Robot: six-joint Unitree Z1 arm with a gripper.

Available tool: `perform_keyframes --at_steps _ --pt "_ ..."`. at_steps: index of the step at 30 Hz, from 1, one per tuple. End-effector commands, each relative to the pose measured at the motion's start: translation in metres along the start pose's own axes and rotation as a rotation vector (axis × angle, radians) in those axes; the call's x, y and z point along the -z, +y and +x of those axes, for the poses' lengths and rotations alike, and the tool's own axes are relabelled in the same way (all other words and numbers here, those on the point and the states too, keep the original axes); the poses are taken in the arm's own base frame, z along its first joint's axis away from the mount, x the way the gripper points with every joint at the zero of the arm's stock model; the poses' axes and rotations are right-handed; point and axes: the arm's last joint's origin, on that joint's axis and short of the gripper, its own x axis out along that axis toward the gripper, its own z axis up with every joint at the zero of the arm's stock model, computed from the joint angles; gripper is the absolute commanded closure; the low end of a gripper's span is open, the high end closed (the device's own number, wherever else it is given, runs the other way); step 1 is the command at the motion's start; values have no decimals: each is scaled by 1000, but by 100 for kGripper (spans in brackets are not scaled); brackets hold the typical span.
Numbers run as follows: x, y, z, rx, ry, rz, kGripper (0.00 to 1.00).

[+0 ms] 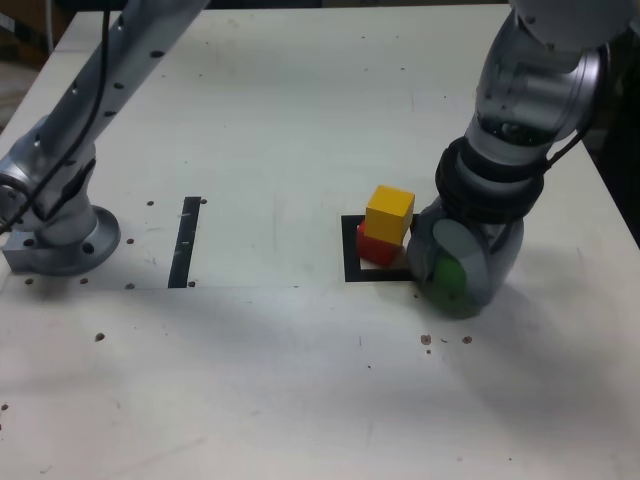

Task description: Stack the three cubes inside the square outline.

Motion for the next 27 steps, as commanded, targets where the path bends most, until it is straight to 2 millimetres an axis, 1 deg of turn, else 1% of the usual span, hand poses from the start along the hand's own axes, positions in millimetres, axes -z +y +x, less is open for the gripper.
perform_keyframes --at_steps 1,4,7,9,11,14,17,19,21,27 --pt "3 1 -5 -1 4 -4 88" --pt "6 1 -11 0 11 -4 89" --pt "10 -1 -25 -14 -4 -6 89" --pt "17 -3 -42 -35 -27 -6 89" --pt "29 -8 -64 -64 -57 -5 89" --pt "52 -17 -100 -110 -97 -10 89" --pt "77 -25 -124 -138 -111 -22 89" --pt "88 -27 -130 -144 -105 -28 89" --pt "95 -28 -131 -147 -94 -32 89" --pt "97 -24 -119 -128 -47 -40 89"
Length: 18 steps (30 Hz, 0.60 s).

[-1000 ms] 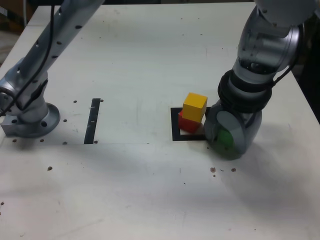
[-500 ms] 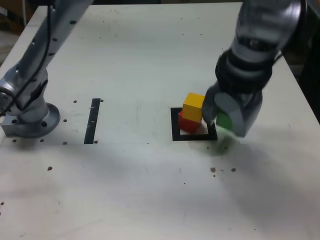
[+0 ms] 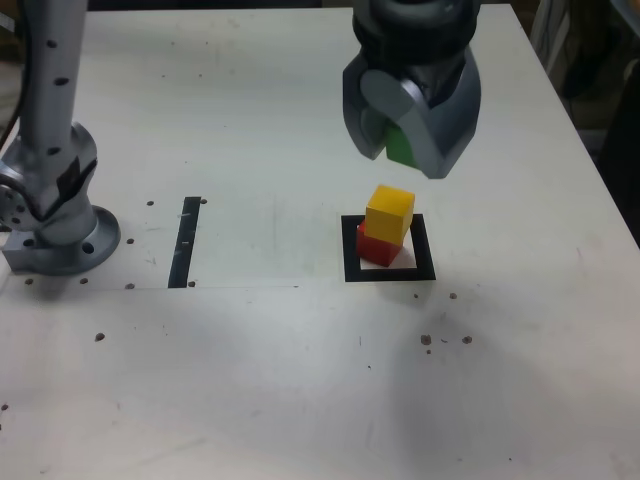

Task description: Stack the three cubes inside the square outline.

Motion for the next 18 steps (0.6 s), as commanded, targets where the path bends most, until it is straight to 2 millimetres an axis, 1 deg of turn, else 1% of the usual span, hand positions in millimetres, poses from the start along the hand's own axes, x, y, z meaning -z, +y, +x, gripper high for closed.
perform_keyframes --at_steps 1,8,14,18 --pt "0 2 5 11 15 -6 89" --pt "3 5 17 44 38 -21 89" --pt "7 9 34 99 54 -65 89" --pt "7 8 36 107 56 -89 89"
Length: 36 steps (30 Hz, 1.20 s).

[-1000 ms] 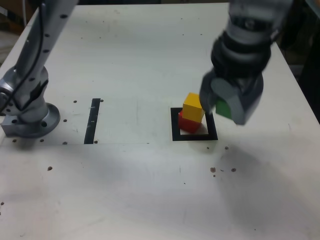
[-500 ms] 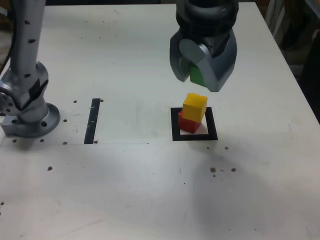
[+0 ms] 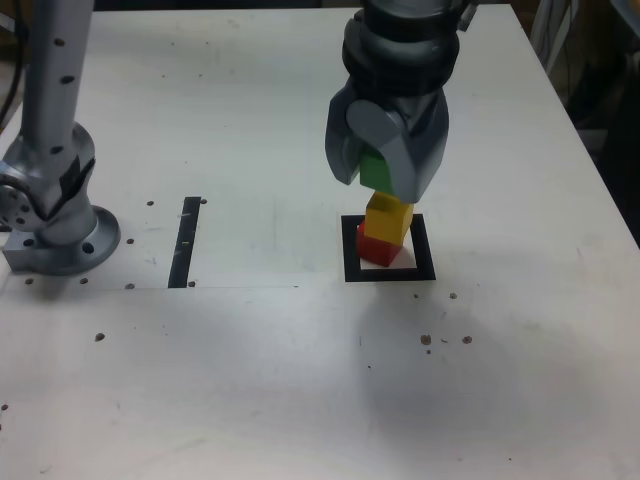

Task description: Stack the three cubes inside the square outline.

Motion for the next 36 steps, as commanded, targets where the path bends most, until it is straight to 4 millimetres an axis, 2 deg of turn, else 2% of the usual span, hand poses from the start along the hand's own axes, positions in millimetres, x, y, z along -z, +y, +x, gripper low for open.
perform_keyframes --at_steps 1,10,17,22,30,33,36 --pt "0 0 1 1 1 -10 89" --pt "-7 0 12 15 29 -10 87" --pt "-10 1 16 26 35 -12 77" --pt "-10 1 16 29 38 -13 59" --pt "-10 0 19 42 44 -3 12" --pt "-10 1 19 39 47 -6 5" --pt "-8 2 18 33 48 -8 3"
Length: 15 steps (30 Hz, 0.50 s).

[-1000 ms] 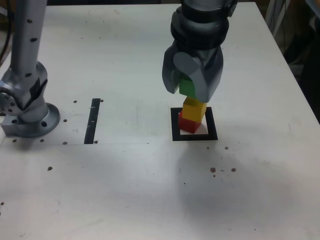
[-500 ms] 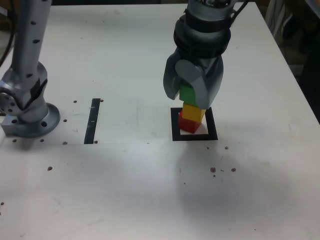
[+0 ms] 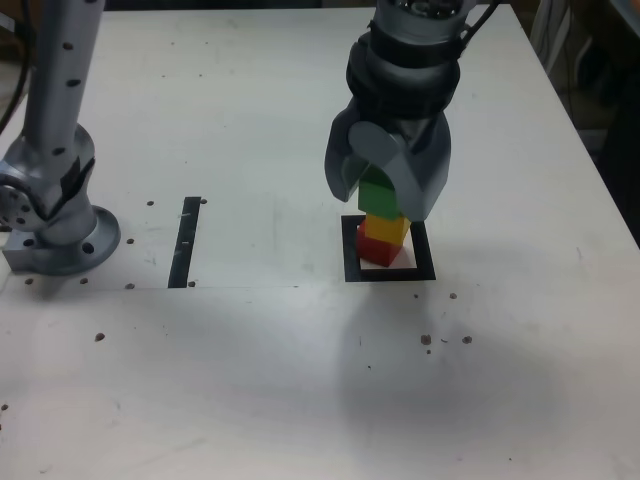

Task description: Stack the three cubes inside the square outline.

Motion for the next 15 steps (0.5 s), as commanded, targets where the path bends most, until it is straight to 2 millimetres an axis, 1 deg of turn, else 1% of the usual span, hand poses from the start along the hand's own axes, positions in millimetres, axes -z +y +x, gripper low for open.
perform_keyframes --at_steps 1,5,8,11,15 --pt "2 1 -1 -5 5 -1 3" --pt "9 1 -8 -18 -6 -4 2" --pt "22 0 -19 -26 -16 -9 1" --pt "42 -3 -34 -33 -29 -13 1" --pt "78 -9 -53 -42 -55 -14 1"
